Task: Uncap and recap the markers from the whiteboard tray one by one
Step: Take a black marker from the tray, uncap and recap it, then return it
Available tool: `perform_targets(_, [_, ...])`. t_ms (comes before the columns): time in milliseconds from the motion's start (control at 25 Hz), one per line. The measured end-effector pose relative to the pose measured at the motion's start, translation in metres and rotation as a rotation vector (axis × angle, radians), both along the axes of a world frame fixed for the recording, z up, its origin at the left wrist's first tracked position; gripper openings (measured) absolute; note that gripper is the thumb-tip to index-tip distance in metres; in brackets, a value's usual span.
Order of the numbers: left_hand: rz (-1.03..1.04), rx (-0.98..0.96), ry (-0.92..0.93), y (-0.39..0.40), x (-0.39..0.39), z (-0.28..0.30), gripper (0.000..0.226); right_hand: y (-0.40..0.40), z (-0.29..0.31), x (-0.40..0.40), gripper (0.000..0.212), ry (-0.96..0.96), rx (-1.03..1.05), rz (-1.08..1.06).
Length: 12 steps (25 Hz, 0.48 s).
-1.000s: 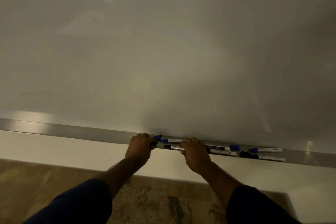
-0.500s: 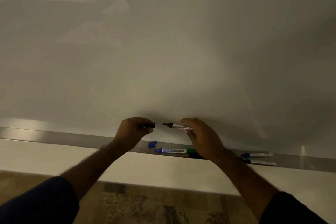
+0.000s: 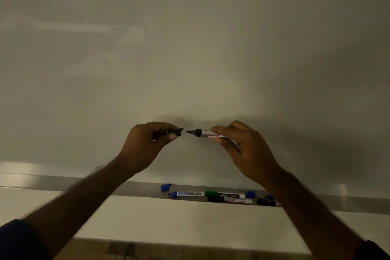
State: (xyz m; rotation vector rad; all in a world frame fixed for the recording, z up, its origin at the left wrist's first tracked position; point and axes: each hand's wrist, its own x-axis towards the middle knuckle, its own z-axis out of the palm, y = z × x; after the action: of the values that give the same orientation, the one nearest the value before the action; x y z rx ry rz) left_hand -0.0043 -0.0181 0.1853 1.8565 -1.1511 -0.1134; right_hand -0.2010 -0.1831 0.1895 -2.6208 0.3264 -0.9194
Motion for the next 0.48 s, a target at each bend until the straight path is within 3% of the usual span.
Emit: perform_targets(480, [-0.079,-0.06,-0.061,-0.004,-0.056,0.056,0.022,0.001,0.046,-0.041,0.028,-0.046,-0.078,0.027])
